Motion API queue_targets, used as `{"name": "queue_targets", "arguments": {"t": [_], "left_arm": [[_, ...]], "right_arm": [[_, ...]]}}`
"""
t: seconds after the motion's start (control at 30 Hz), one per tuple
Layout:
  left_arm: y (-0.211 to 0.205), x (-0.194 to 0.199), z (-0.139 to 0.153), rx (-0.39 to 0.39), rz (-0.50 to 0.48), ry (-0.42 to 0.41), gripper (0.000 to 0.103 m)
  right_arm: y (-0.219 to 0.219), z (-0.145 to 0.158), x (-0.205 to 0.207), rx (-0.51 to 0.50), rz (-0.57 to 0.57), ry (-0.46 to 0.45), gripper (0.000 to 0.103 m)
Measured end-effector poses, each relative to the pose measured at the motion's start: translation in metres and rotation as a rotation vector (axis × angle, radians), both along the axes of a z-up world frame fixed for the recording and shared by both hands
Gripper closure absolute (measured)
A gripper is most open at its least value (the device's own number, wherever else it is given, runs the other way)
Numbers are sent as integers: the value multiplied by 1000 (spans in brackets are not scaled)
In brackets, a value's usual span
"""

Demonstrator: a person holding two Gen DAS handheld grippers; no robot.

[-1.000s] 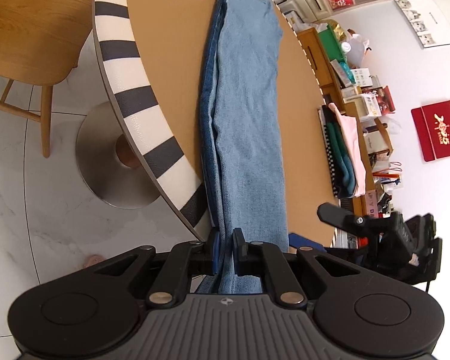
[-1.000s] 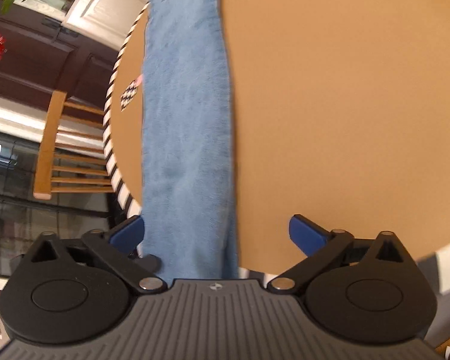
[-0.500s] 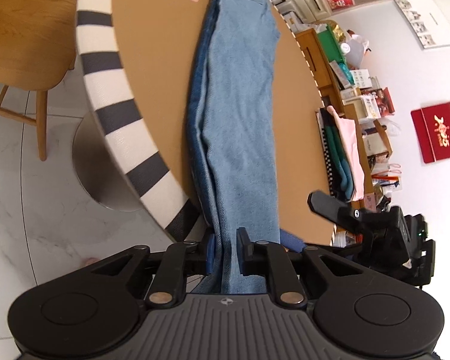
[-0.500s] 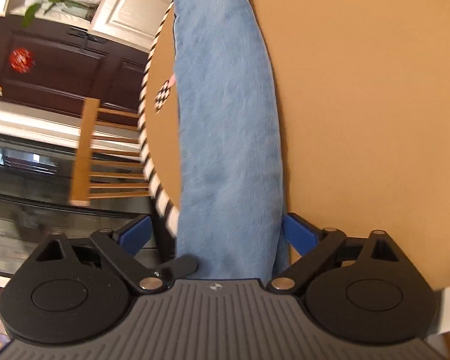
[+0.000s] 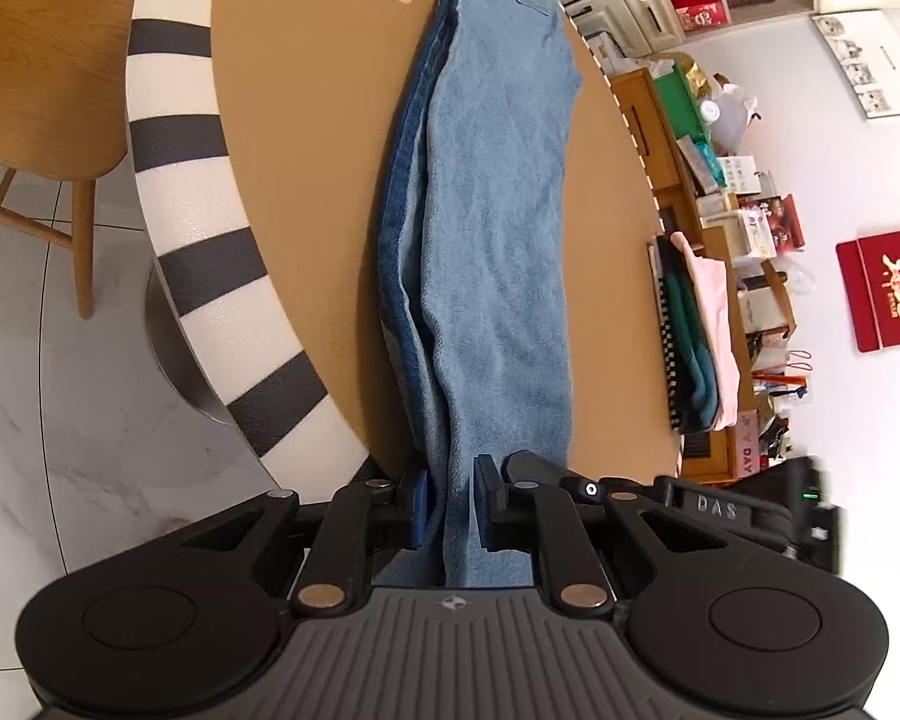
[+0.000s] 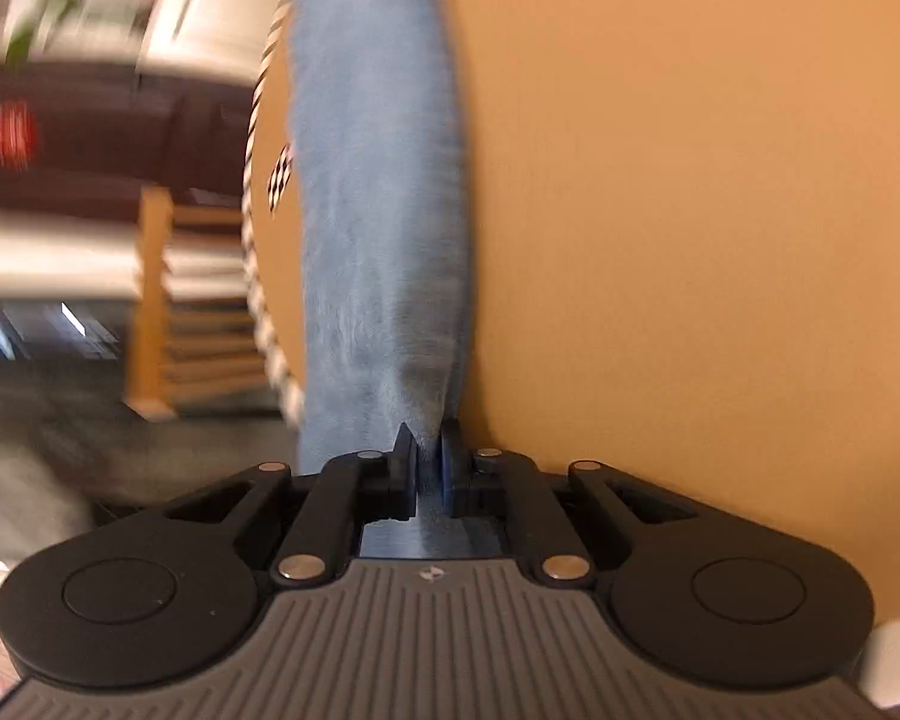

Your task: Fold clothes

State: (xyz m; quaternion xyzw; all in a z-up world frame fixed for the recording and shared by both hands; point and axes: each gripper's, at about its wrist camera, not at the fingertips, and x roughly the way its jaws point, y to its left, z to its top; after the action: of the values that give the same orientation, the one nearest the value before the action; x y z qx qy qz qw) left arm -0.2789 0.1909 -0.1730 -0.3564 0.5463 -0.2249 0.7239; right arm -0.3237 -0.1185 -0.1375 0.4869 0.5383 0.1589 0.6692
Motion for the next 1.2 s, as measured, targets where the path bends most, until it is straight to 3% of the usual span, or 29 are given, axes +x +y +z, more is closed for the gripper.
{"name": "queue_targets", "arguments": {"t": [0.1, 0.43, 0.67, 0.77, 0.87, 1.0, 1.03, 1.13, 1.2], "left_arm": [[1, 1, 3, -5, -7, -1, 88], [2, -8, 30, -134, -23, -52, 88], [15, -23, 48, -292, -3, -37, 88], [21, -4, 65, -376, 41, -46, 88], [19, 48, 91, -442, 75, -94, 88], [9, 150, 120, -484, 125, -149, 88], [3, 182, 118, -482, 158, -127, 88], [-13, 277, 110, -472, 262, -52, 88], [-16, 340, 81, -476, 366, 66, 87]], "right_arm": [[-4, 0, -2, 19, -18, 16, 95], [4, 30, -12, 101, 5, -97, 94], [0, 52, -35, 233, -47, -137, 94], [-3, 70, -10, 308, -72, -180, 94], [-9, 96, 44, 349, -80, -253, 94], [-27, 123, 159, 332, -89, -313, 94], [-31, 130, 188, 328, -91, -328, 94], [-50, 120, 284, 306, -148, -244, 91], [-55, 96, 343, 280, -195, -149, 86]]}}
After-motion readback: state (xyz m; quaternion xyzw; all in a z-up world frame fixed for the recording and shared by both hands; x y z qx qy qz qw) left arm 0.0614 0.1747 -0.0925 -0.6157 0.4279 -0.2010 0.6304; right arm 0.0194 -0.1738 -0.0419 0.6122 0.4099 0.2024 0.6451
